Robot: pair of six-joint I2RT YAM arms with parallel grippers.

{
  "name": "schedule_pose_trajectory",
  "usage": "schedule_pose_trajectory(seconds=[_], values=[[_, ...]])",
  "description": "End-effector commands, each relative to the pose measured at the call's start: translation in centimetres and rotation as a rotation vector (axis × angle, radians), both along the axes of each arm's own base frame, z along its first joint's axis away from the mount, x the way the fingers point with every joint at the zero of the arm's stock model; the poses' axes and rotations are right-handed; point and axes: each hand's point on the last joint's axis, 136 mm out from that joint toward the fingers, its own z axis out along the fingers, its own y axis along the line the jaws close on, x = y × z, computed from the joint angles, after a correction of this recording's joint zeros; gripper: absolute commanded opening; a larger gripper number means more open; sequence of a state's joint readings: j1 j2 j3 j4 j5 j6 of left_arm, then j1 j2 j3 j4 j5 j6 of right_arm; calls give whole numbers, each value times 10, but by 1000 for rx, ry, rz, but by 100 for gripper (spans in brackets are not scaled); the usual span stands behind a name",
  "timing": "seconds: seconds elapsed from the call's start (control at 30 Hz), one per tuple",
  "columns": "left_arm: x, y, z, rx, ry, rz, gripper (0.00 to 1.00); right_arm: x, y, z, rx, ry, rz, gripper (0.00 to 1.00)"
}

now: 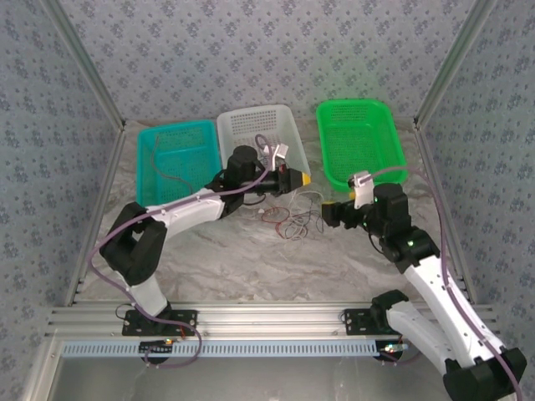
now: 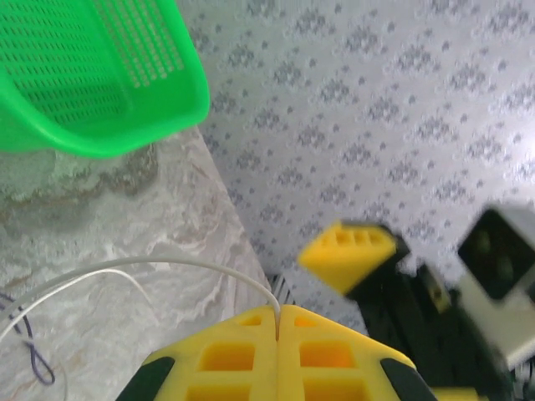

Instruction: Untangle the cables

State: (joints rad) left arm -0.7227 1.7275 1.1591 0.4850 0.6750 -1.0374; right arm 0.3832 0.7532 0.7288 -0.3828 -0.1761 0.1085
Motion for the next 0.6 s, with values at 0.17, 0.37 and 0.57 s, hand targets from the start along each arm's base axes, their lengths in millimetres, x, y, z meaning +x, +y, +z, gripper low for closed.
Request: schedule_pose_trajectory(seconds=[0.17,0.37,0.57], values=[[23,-13,48,-102,-21,128,4,-7,35,8,48,-91,63,92],[18,-22,45,-95,-2,142,4,12,53,17,55,-160,37,93],[15,-22,42,-77,-6,158,4,28,65,17,36,-159,53,93]])
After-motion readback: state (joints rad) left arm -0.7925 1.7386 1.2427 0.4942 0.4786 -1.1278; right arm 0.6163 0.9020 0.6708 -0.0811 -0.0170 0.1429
